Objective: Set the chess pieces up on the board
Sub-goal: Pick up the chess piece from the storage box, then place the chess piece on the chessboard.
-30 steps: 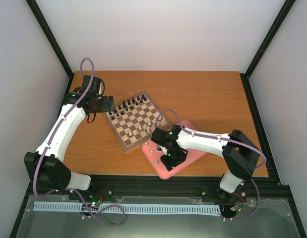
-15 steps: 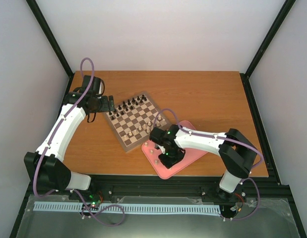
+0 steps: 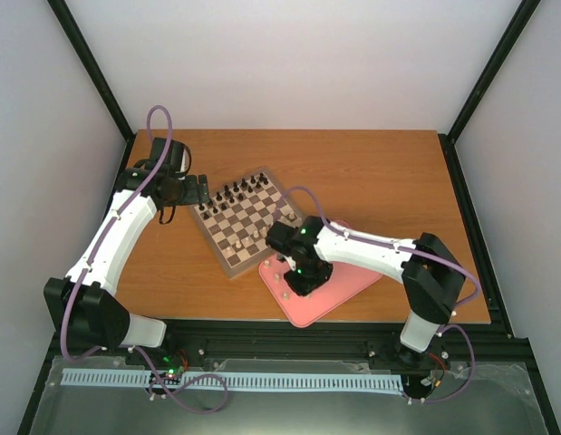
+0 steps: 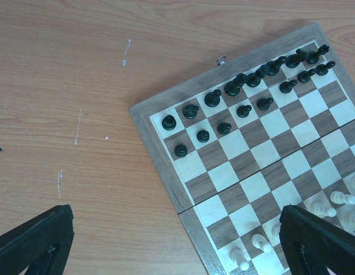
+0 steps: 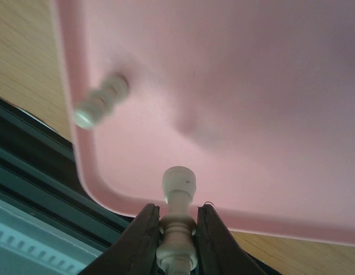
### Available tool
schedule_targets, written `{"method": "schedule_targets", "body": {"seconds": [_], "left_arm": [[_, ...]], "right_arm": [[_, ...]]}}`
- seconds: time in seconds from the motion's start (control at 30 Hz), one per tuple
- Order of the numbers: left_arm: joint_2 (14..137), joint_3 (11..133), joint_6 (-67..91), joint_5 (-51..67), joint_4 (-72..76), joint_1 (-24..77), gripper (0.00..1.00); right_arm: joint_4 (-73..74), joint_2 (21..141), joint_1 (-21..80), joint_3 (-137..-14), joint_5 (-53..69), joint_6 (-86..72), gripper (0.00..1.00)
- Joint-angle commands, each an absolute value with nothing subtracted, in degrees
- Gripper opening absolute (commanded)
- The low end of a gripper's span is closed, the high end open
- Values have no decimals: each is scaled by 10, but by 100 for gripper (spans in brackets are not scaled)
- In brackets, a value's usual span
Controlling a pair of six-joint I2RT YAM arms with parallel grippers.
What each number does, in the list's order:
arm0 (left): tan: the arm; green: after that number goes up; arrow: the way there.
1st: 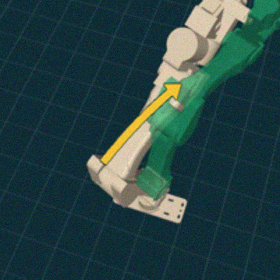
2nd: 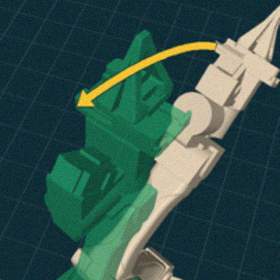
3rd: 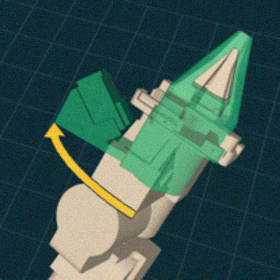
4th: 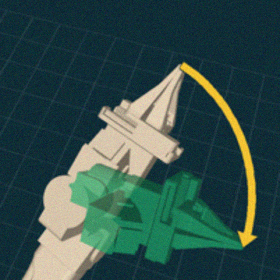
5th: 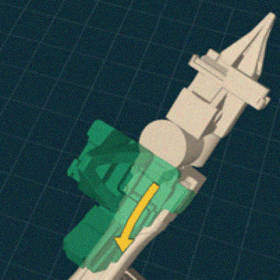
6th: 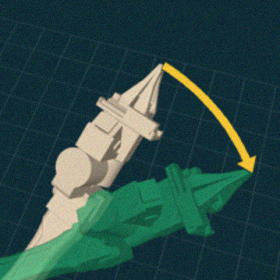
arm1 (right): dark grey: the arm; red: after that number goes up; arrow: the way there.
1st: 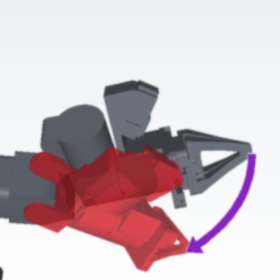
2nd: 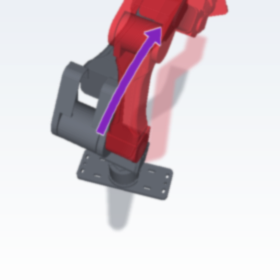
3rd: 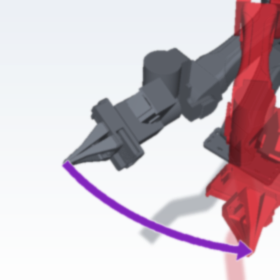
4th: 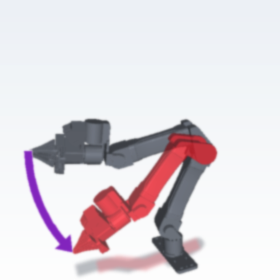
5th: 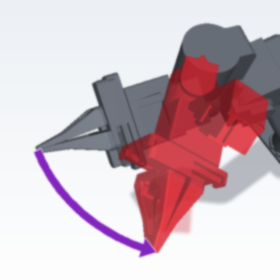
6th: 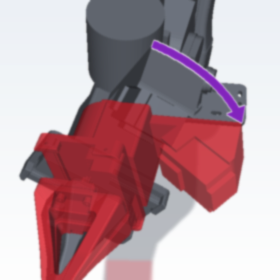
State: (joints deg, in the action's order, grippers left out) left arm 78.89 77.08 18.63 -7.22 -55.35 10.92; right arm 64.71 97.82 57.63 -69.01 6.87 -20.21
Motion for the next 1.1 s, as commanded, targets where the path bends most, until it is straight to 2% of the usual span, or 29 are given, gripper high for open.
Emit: {"method": "schedule_targets", "body": {"seconds": [0.0,0.17,0.5,1.07], "left_arm": [[786,778,190,-70,-546,105,100],[783,781,188,-70,-547,105,100],[772,780,188,-75,-550,105,100],[769,779,186,-89,-550,105,100]], "right_arm": [[719,1003,579,-818,15,-175,16],[771,1083,563,-965,-2,-134,16],[795,1222,532,-1156,-5,-73,16],[784,1317,531,-1275,21,-80,19]]}}
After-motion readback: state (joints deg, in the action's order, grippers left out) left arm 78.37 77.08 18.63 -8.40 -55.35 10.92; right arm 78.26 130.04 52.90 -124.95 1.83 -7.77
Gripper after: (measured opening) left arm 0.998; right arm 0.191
